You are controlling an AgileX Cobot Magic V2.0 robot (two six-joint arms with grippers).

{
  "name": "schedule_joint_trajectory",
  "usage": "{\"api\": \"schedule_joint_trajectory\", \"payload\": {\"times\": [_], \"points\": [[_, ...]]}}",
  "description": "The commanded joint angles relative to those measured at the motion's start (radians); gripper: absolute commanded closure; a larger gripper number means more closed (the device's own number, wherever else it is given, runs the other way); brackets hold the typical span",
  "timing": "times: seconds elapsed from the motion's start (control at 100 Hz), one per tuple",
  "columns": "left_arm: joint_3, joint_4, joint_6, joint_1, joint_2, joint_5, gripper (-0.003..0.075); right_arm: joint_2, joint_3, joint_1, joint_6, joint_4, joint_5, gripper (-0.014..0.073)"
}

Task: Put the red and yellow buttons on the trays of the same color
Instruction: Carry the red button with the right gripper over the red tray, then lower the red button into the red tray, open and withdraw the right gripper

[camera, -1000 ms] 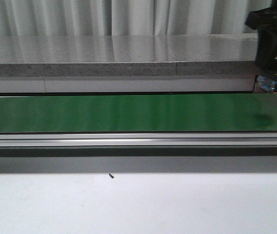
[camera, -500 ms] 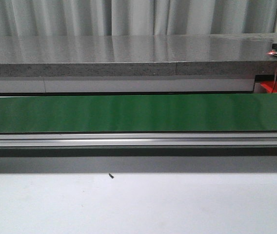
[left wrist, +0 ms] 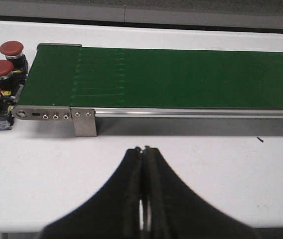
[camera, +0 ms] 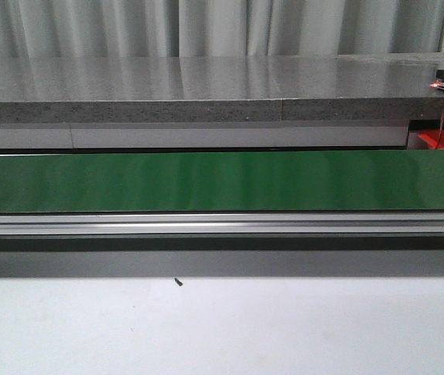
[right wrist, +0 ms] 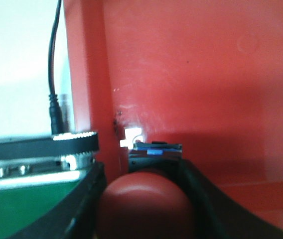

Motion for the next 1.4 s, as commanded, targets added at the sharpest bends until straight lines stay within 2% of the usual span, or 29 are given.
{"api": "schedule_joint_trajectory", "payload": {"times": [0.0,0.3,0.37,0.52,0.57,1.04,1.11,1.21,1.39], "points": [[-0.024,-0.01,-0.001,-0.009,0.015,-0.072,0.074,-0.034,-0.032,-0.004,0.0,0.017,-0.055,0.0422],[-0.024,-0.01,-0.001,-0.009,0.015,-0.072,0.074,-0.013,-0.032,-0.004,-0.001,0.017,-0.077,0.0408],[-0.024,-0.01,-0.001,-0.009,0.015,-0.072,0.074,-0.013,-0.032,-0.004,-0.001,0.017,-0.077,0.0347],[-0.024,-0.01,-0.001,-0.009,0.015,-0.072,0.074,-0.013,-0.032,-0.004,-0.001,0.017,-0.078,0.0131],[-0.024,-0.01,-0.001,-0.009,0.015,-0.072,0.074,-0.013,-0.032,-0.004,-0.001,0.017,-0.08,0.0097],[-0.024,-0.01,-0.001,-0.009,0.015,-0.072,0.074,-0.123,-0.03,0.001,-0.005,0.017,-0.04,0.009],[-0.024,-0.01,-0.001,-0.009,0.015,-0.072,0.074,-0.154,-0.03,0.015,-0.02,0.017,-0.02,0.0118],[-0.024,-0.01,-0.001,-0.009,0.015,-0.072,0.074,-0.194,-0.03,0.049,-0.048,0.016,-0.002,0.0228],[-0.024,-0.01,-0.001,-0.009,0.015,-0.072,0.074,-0.242,-0.023,0.132,-0.058,0.003,0.029,0.0537]]}}
